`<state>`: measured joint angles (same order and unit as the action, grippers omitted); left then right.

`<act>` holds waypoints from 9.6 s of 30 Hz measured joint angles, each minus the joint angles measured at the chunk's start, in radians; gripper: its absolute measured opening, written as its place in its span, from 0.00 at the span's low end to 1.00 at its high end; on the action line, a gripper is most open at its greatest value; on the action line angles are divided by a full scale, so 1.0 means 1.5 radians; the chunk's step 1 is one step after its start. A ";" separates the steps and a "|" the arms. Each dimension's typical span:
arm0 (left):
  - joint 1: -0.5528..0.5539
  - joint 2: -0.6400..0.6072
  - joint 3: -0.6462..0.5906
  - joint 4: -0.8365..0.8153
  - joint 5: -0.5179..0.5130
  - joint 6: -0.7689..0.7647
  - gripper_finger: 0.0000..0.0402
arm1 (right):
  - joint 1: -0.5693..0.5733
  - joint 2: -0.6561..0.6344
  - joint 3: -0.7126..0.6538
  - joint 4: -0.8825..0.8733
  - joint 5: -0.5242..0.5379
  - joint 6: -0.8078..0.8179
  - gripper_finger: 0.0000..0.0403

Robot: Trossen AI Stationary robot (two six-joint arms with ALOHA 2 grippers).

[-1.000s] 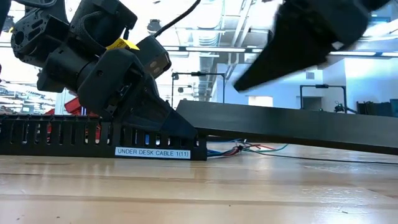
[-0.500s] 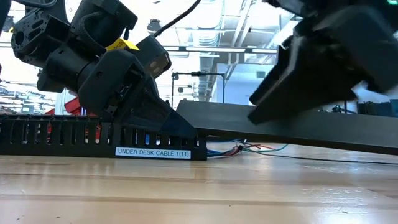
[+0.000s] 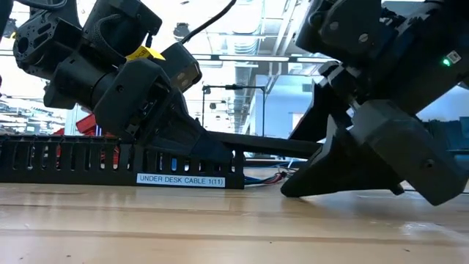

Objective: Ziptie cables
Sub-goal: Close the black cable duct with the black cable duct cover

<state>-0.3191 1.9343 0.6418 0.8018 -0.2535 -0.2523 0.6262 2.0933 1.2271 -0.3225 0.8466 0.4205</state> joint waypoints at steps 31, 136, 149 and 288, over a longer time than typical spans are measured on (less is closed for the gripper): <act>0.000 0.000 0.000 0.002 0.007 -0.022 0.74 | -0.053 -0.046 -0.014 -0.011 -0.172 0.028 0.77; 0.000 -0.001 0.000 -0.052 0.013 -0.137 0.74 | -0.202 -0.209 -0.375 0.474 -0.446 0.175 0.01; -0.001 -0.001 0.000 -0.056 0.008 -0.144 0.74 | -0.118 -0.330 -0.239 0.085 -0.122 -0.032 0.00; 0.019 0.000 0.000 -0.020 0.029 -0.334 0.74 | -0.340 -0.466 -0.264 -0.136 -0.650 -0.102 0.62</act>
<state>-0.2909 1.9339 0.6418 0.7710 -0.2104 -0.7533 0.1169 1.3951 0.8312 -0.5268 -0.1291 0.2676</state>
